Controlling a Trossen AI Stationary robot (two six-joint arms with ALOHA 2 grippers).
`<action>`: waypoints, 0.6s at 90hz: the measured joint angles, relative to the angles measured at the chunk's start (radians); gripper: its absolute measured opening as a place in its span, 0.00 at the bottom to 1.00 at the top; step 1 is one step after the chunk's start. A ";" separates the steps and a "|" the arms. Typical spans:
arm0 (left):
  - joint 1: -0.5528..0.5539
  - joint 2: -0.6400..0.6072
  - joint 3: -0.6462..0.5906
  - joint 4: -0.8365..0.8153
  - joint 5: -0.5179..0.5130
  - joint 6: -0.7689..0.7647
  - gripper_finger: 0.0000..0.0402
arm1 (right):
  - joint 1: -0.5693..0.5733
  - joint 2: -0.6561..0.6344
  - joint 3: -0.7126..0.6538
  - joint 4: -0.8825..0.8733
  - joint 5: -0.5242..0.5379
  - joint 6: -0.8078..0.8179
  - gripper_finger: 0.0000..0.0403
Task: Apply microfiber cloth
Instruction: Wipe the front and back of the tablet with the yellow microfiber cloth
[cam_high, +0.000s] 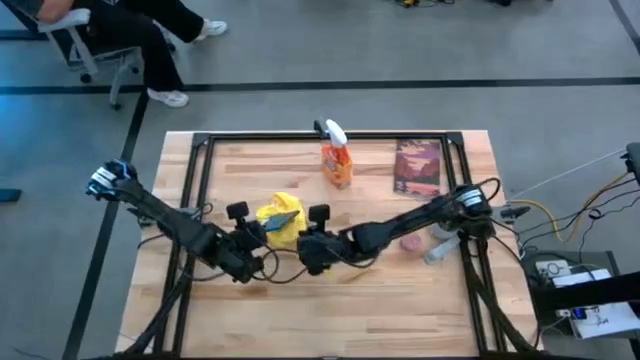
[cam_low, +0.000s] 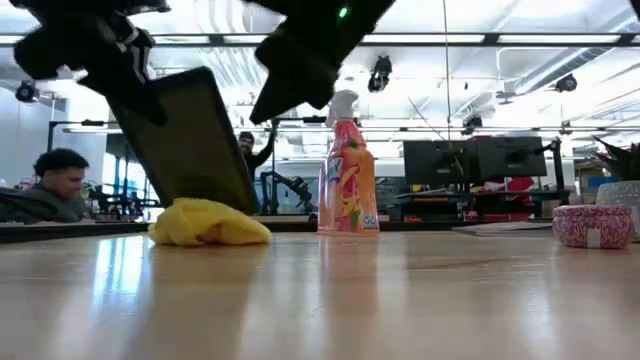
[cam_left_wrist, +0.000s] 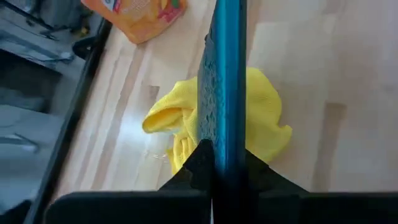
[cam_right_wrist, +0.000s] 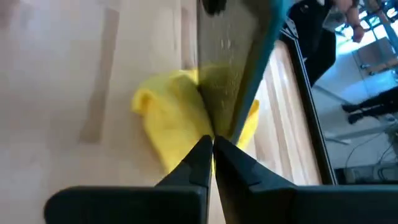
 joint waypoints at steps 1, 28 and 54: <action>0.000 0.005 0.000 -0.001 -0.005 0.000 0.02 | 0.005 -0.002 0.000 -0.004 0.005 0.007 0.00; 0.081 0.037 -0.007 -0.115 -0.069 -0.002 0.02 | 0.122 -0.057 -0.001 -0.051 0.054 0.142 0.00; 0.147 0.038 -0.010 -0.163 -0.015 0.038 0.02 | 0.125 -0.057 -0.047 -0.038 0.053 0.202 0.00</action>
